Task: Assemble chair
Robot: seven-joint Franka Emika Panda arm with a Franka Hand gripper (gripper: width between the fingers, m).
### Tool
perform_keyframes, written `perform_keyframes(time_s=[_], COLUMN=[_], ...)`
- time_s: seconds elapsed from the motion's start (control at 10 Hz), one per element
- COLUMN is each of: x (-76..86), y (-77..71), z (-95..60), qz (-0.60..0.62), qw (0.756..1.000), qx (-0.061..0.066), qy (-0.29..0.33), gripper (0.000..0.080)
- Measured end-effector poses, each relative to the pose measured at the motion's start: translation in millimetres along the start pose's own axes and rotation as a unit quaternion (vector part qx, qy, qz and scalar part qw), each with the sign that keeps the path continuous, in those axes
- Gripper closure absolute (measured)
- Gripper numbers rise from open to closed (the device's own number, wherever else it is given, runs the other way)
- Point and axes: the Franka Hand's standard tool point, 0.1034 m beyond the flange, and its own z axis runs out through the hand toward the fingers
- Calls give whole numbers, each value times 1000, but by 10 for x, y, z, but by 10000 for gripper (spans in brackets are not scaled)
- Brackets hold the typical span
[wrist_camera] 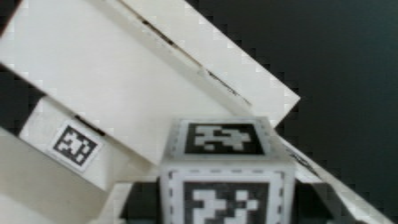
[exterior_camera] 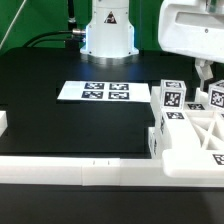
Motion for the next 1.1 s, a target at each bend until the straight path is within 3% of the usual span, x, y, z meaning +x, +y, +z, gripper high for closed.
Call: perform_keyframes(time_s=[0.6,0.8,1.1], x=[17,6,7], y=[-2,27,31], z=[-5,2,3], qz=[207,288,415], qw=[978,958,910], qx=[2,-4,-3], qy=[1,-5,-9], gripper=[514,514,514])
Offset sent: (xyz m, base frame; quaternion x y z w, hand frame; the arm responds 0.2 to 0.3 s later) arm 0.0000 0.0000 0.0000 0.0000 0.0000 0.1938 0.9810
